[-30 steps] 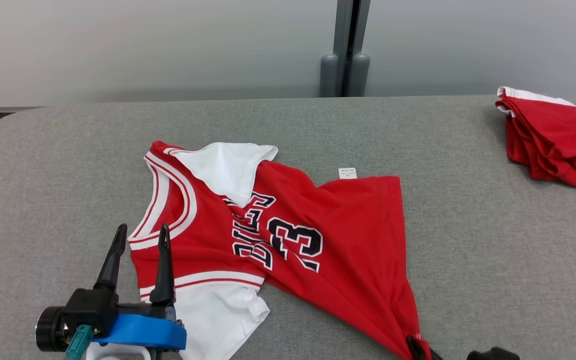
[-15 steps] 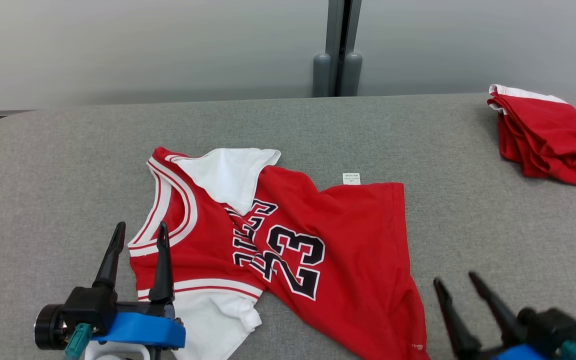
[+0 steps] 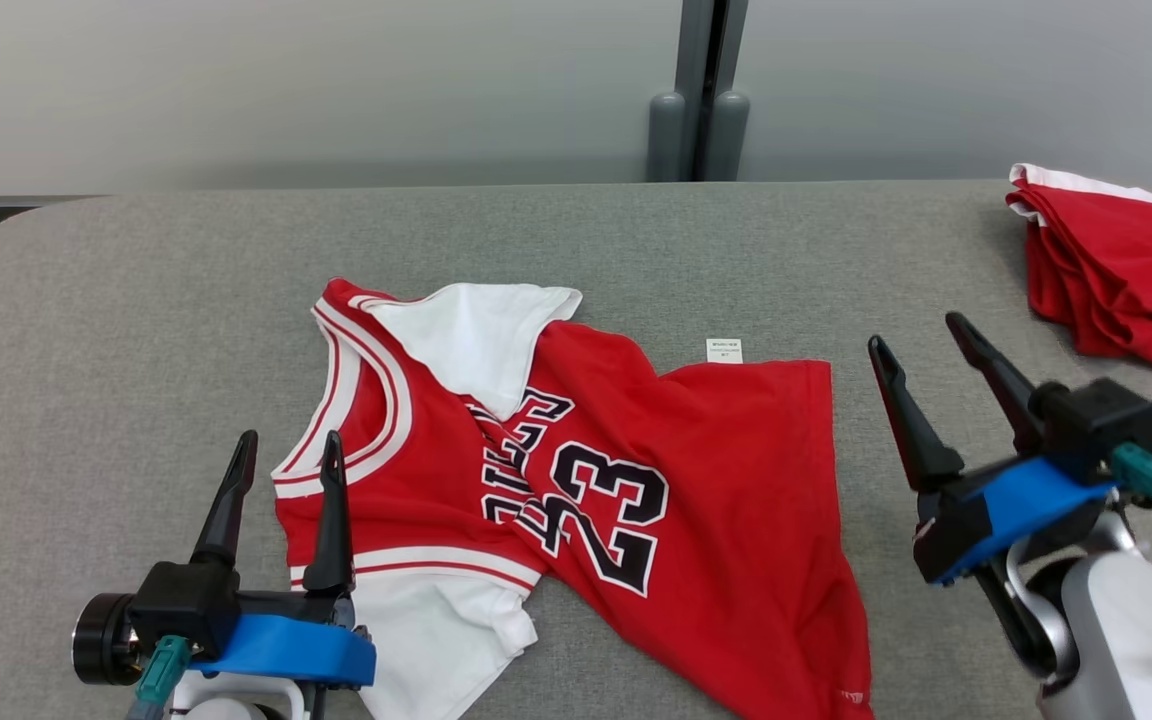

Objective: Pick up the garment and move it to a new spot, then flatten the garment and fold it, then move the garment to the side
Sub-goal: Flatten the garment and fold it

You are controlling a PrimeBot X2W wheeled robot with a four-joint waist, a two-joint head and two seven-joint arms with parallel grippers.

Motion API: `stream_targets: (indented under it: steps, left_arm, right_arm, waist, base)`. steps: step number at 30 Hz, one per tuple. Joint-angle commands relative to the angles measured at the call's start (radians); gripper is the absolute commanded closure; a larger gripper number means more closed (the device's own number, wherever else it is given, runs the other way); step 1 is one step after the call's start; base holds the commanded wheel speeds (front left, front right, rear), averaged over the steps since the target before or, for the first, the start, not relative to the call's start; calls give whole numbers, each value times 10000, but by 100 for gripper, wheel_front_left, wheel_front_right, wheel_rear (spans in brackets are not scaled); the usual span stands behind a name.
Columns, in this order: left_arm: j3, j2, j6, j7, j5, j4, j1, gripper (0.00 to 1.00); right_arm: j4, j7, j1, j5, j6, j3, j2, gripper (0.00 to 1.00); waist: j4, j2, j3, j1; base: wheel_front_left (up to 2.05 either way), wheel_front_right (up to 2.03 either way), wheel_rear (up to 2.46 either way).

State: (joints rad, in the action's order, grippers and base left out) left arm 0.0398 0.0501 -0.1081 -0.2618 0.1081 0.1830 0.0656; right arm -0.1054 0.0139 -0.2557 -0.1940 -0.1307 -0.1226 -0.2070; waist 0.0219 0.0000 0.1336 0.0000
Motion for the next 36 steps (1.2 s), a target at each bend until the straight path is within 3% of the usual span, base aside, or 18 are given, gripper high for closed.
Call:
stream_targets:
  steps: [1,19,29,31,36]
  left_arm:
    - [7,9,-42,-46,-33,2,140,0]
    - [333,7,-47,-46,152,5,629,0]
    - [579,7,49,-46,225,22,831,0]
    - [586,7,89,-46,257,24,812,0]
    - [595,6,131,-46,315,16,758,0]
  right_arm:
    - [-303,34,-380,98,-3,-38,-127,0]
    - [-5664,549,-2313,143,-3,-286,9,0]
    - [-7767,768,-2963,46,-3,-584,347,0]
    - [-7922,941,-3046,-138,-14,-763,507,100]
    - [-7883,1721,-3611,-406,0,-816,77,100]
  waist:
    - [76,0,45,0]
    - [938,0,852,0]
    - [1236,0,1159,0]
    - [1235,0,1151,0]
    - [1148,0,1116,0]
  base:
    - [0,0,0]
    - [0,0,0]
    - [0,0,0]
    - [0,0,0]
    - [0,0,0]
